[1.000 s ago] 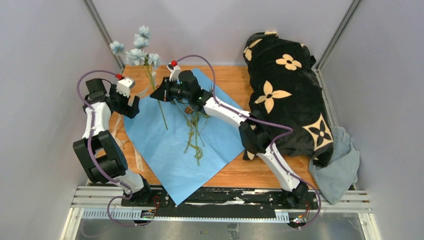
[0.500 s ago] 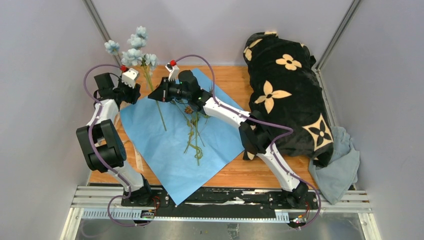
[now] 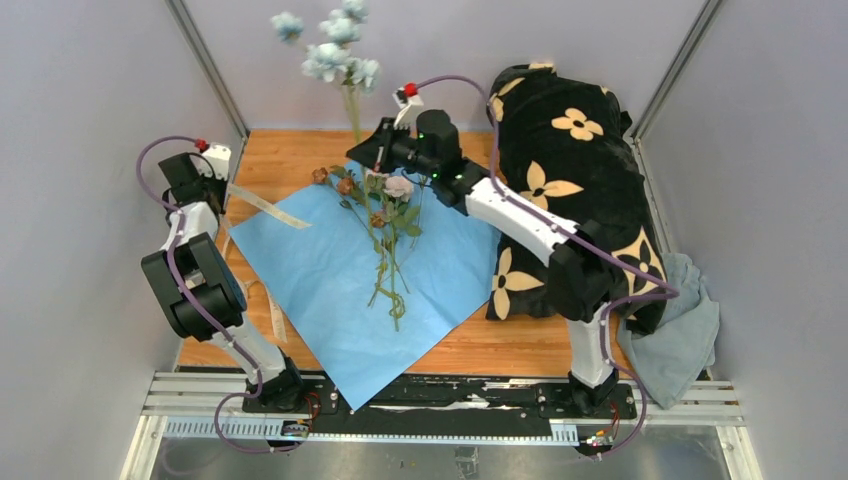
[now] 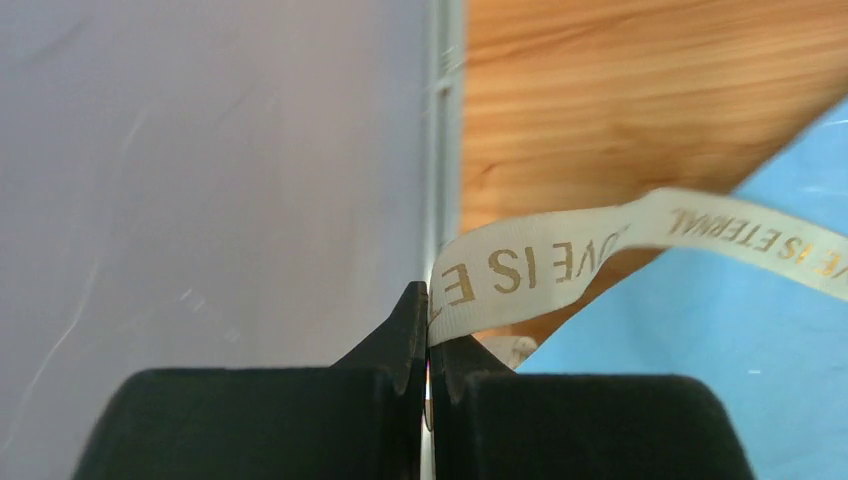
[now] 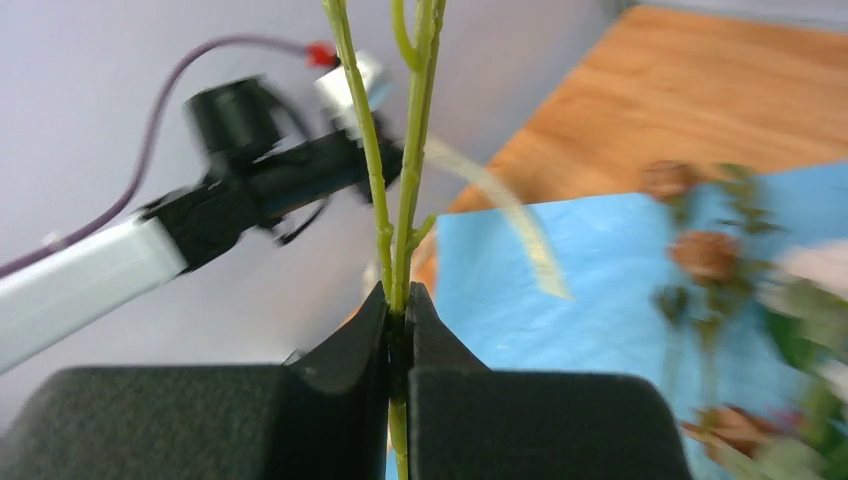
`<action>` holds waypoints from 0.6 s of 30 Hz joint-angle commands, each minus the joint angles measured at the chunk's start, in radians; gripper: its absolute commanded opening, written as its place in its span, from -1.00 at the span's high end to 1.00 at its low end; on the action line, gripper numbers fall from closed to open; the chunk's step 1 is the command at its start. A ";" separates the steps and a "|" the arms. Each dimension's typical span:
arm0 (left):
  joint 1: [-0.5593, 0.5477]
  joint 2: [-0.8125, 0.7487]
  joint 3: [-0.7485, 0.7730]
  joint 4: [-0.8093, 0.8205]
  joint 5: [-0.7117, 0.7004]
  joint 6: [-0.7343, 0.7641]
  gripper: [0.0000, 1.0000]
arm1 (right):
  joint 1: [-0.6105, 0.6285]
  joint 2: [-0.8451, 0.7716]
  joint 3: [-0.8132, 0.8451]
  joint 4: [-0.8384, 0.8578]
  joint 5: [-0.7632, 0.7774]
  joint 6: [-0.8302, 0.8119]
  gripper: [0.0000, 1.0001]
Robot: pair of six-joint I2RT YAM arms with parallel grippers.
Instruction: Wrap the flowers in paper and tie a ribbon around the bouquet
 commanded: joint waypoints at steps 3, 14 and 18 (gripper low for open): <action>0.017 -0.021 0.074 0.047 -0.451 -0.096 1.00 | -0.010 -0.069 -0.151 -0.252 0.267 -0.027 1.00; 0.023 -0.074 -0.002 0.240 -0.776 -0.199 0.96 | 0.072 0.199 -0.018 -0.437 0.351 0.045 0.93; 0.024 -0.037 -0.013 0.201 -0.768 -0.172 0.21 | 0.100 0.189 -0.032 -0.481 0.352 0.007 0.32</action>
